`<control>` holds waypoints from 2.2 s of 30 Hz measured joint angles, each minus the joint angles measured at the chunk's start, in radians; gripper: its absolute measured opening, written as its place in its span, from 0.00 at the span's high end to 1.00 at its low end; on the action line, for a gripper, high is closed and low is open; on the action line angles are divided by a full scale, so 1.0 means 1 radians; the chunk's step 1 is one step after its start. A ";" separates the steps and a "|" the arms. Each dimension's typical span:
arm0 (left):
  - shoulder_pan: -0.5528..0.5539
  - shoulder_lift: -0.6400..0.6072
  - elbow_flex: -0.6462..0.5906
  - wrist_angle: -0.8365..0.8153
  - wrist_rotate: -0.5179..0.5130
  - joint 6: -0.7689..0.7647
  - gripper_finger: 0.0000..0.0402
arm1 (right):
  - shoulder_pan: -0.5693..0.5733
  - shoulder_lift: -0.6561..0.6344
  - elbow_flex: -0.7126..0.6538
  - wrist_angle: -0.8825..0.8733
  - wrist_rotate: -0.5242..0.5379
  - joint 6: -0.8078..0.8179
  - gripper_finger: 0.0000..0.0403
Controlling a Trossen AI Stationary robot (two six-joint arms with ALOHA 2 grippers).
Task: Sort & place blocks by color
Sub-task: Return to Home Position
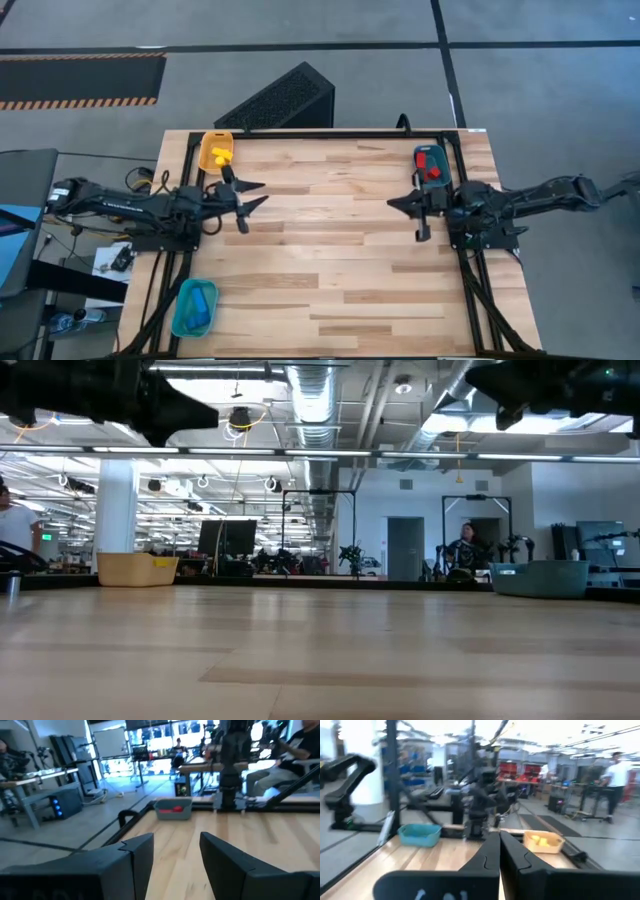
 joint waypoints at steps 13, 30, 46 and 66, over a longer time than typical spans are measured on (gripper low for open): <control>0.043 -0.155 -0.051 -0.077 0.114 -0.066 0.62 | -0.056 -0.367 -0.007 -0.413 0.078 0.062 0.95; 0.043 -0.393 -0.106 -0.304 0.052 -0.109 0.62 | -0.062 -0.567 -0.081 -0.644 0.121 0.219 0.94; 0.043 -0.609 -0.208 -0.426 -0.003 -0.164 0.62 | -0.062 -0.590 -0.080 -0.668 0.139 0.138 0.93; 0.043 -0.614 -0.226 -0.360 0.024 -0.189 0.98 | -0.061 -0.589 -0.168 -0.553 0.145 0.161 0.96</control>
